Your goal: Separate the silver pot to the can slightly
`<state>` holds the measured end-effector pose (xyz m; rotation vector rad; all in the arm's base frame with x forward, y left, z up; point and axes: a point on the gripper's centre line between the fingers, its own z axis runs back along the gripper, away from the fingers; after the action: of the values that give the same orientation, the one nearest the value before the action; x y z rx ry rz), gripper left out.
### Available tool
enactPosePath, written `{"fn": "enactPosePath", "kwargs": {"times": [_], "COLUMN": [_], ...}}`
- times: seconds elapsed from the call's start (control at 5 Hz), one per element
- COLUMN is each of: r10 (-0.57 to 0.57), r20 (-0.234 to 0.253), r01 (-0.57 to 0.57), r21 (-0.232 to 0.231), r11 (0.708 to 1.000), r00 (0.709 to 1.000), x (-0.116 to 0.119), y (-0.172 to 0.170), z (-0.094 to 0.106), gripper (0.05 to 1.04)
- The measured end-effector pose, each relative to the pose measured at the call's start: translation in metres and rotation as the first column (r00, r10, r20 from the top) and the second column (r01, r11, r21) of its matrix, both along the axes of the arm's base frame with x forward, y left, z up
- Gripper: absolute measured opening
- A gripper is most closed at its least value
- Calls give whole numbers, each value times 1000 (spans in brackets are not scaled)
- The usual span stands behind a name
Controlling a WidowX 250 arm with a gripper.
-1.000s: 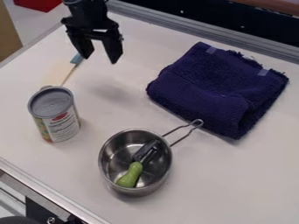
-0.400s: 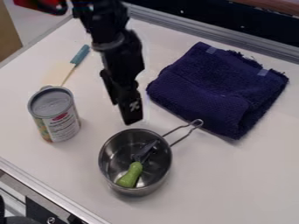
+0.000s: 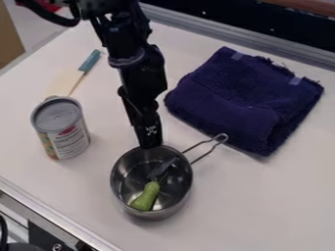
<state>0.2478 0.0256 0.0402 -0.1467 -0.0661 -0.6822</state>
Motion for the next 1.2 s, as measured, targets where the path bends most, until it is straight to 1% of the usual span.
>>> {"fn": "enactPosePath", "kwargs": {"times": [0.2, 0.4, 0.6, 0.8, 1.0, 1.2], "r10": [-8, -18, -27, -34, -39, -43], "r20": [14, 32, 36, 45, 51, 53], "r01": [8, 17, 25, 32, 36, 39], "r21": [24, 34, 38, 49, 59, 71], "r11": [1000, 999, 999, 998, 998, 997], "r00": [1000, 999, 999, 998, 998, 998], "x": [0, 3, -2, -2, -7, -10], "y": [-2, 0, 0, 1, 2, 3], "z": [-10, -15, -25, -29, -34, -40], "gripper": [999, 999, 999, 999, 967, 757]}}
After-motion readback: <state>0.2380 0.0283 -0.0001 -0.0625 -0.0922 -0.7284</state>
